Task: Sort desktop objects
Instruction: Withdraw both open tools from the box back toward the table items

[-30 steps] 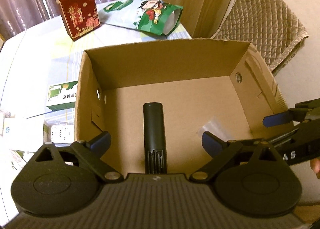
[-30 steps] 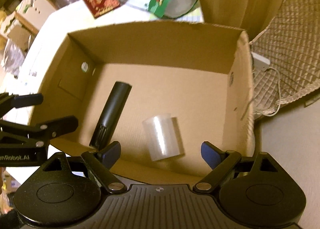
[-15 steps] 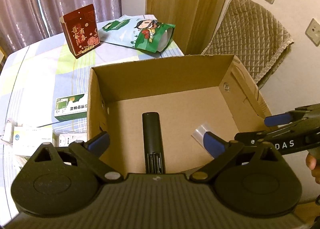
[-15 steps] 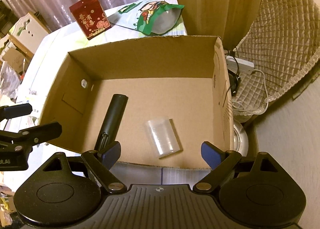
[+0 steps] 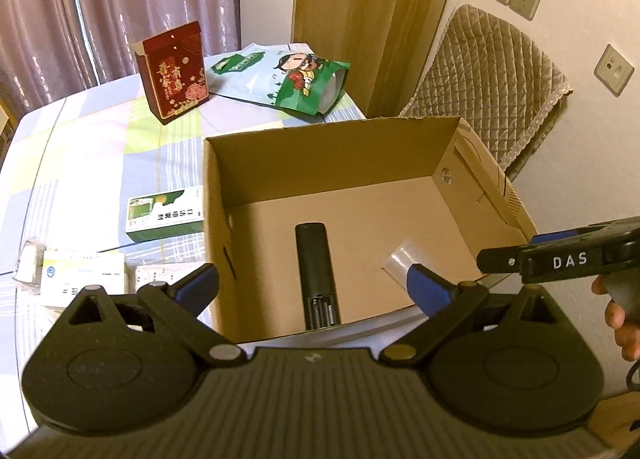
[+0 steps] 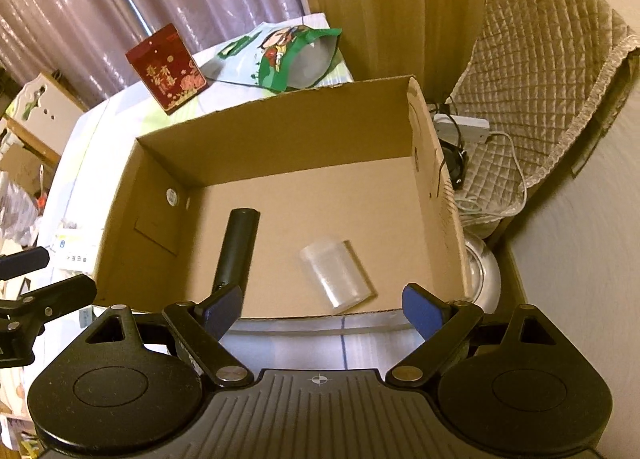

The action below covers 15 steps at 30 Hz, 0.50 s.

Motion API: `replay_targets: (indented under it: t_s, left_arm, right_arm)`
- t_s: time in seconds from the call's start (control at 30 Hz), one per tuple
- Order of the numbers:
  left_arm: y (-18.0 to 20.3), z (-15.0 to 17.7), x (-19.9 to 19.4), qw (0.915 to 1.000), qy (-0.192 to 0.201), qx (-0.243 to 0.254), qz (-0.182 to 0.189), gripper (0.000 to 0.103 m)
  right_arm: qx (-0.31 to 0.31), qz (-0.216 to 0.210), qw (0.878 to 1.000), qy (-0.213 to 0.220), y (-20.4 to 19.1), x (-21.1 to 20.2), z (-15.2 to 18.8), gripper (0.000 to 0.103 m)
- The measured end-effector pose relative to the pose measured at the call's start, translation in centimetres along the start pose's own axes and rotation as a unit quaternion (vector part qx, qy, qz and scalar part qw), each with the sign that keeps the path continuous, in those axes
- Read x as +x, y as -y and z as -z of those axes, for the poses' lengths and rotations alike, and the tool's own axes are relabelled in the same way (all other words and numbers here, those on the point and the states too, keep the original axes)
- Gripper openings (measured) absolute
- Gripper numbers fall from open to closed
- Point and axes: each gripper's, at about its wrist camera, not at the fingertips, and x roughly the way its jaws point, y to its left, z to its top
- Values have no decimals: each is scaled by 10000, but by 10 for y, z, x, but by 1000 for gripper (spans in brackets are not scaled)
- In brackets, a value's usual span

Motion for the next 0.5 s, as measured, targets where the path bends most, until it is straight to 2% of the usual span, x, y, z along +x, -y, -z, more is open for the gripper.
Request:
replay_targets:
  t_s: [0.5]
  left_arm:
    - [-52,20,-28,9999,103,15,85,99]
  right_arm:
    - [342,38,9992,183,-44,-6,23,90]
